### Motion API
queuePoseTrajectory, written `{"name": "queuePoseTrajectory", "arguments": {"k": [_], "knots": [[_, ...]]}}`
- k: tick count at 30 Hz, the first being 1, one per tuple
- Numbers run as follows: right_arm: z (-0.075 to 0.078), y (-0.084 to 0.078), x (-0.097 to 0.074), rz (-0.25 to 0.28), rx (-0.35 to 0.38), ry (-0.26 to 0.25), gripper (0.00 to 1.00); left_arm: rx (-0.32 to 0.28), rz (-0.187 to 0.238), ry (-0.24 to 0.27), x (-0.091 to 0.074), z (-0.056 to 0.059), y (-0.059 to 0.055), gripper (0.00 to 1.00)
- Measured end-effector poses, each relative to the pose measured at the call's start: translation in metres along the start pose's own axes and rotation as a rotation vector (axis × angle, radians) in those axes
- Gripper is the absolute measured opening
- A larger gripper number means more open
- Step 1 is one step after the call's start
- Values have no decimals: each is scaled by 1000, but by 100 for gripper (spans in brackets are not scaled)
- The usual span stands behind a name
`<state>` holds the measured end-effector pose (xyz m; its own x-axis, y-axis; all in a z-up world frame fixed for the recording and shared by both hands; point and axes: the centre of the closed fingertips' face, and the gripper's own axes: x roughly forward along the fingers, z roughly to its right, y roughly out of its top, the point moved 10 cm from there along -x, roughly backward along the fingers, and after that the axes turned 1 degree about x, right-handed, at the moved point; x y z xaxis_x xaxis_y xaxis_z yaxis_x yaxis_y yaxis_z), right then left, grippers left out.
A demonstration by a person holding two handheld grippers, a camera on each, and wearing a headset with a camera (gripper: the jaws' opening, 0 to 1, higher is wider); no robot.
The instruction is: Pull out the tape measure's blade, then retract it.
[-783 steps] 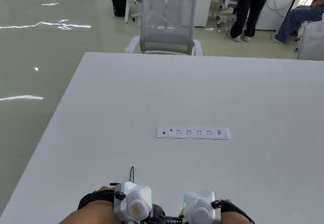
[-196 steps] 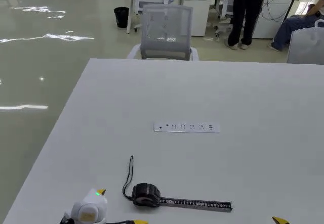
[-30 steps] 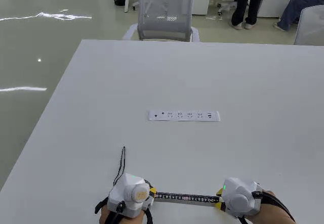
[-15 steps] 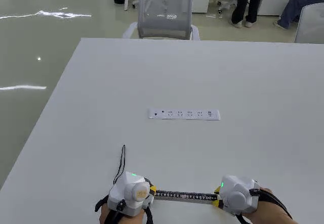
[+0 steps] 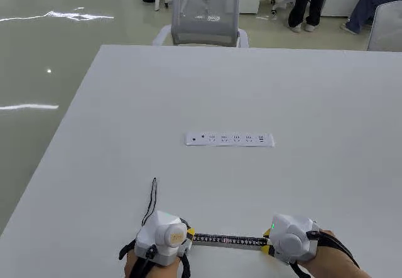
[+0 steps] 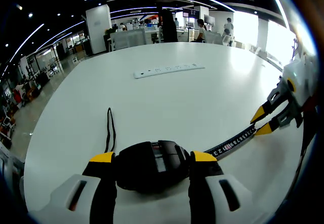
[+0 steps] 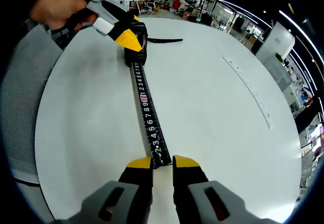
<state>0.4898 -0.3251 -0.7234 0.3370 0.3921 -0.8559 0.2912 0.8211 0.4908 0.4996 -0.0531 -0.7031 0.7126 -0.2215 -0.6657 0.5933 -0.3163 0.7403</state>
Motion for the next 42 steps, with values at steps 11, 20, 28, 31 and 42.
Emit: {"name": "queuePoseTrajectory", "arguments": {"k": [11,20,28,31,42], "knots": [[-1,4,2,0,-5,5,12,-1,-1,2,0,0,0,53],[-1,7,4,4,-1,6,12,-2,-2,1,0,0,0,53],[-1,10,6,8,2,6,12,0,-1,1,0,0,0,53],[-2,11,6,8,3,6,12,-1,-2,1,0,0,0,53],[-2,16,9,8,-2,9,12,-2,-2,0,1,-1,0,53]]}}
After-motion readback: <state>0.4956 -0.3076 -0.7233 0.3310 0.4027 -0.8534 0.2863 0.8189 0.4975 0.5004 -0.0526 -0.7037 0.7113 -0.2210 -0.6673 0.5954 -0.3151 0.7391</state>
